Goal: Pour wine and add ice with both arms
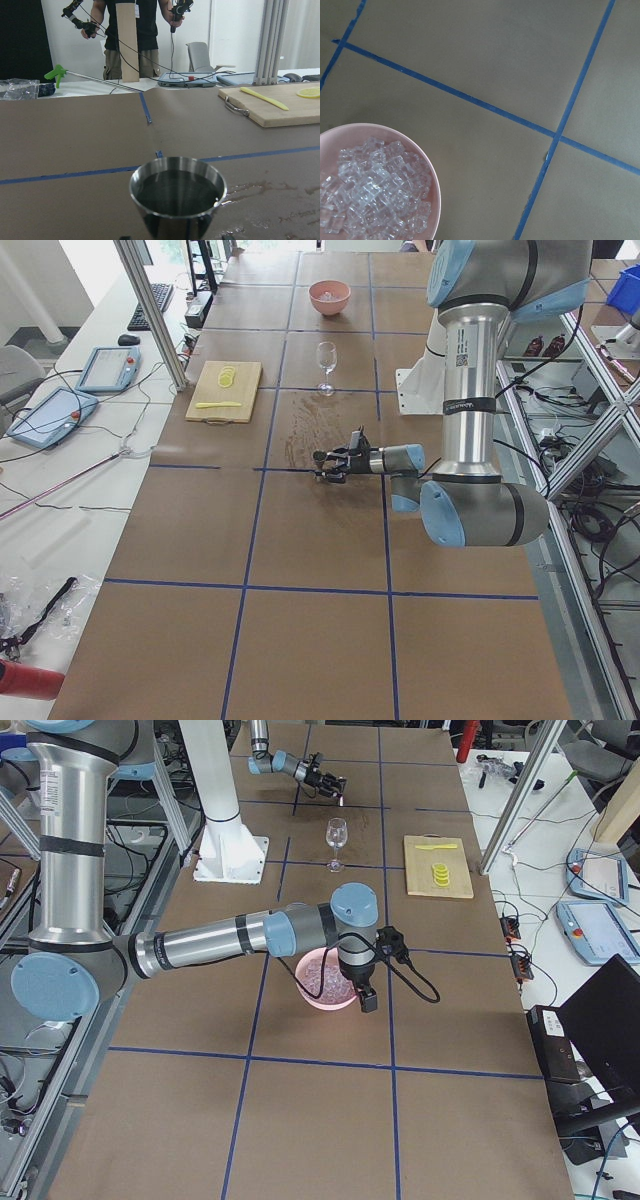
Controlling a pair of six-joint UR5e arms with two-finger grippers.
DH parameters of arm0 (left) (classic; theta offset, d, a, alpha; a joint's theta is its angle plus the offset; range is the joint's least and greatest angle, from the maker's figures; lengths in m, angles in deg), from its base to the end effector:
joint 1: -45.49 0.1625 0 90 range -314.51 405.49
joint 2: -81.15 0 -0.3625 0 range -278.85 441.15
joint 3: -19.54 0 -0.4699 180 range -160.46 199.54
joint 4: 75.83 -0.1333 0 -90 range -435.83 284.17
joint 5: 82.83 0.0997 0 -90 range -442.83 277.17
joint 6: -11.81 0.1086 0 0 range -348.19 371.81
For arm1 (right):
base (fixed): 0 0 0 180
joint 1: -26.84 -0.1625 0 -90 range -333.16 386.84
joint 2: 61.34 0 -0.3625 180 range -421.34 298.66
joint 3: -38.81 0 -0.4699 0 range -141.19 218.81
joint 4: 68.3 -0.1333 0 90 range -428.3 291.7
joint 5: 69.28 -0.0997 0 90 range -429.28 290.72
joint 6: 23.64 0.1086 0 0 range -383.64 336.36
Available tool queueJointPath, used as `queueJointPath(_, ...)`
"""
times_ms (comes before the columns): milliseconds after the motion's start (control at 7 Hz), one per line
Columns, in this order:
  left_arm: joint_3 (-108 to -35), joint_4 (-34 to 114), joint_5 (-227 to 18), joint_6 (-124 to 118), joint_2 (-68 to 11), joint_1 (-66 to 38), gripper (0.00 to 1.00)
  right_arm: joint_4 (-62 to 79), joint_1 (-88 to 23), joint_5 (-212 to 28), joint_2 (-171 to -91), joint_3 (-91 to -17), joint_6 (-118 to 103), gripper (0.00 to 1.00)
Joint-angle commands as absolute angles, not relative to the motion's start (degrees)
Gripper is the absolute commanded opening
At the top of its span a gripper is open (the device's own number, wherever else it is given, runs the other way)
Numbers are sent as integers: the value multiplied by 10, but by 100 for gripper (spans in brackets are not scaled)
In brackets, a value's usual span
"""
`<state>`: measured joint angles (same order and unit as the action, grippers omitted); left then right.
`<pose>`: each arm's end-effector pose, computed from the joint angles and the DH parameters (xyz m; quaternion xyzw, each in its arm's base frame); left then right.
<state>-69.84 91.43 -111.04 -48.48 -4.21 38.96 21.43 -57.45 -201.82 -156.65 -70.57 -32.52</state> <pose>0.4888 -0.2864 0.4879 0.5517 0.3502 -0.1562 0.7407 0.0060 -0.5420 0.4620 0.1262 -0.3566 -0.1623 0.9114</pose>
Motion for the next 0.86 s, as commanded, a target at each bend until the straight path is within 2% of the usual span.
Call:
queueJointPath(0, -696, 914, -1110, -484, -45, 390, 65, 214, -575, -2018, -1566, -705, -325, 100)
queueJointPath(571, -686, 923, -1112, -483, -45, 389, 65, 214, -575, -2018, -1566, -707, -325, 100)
queueJointPath(714, -687, 924, -1112, -483, -45, 389, 58, 214, -575, -2018, -1566, -708, -325, 100)
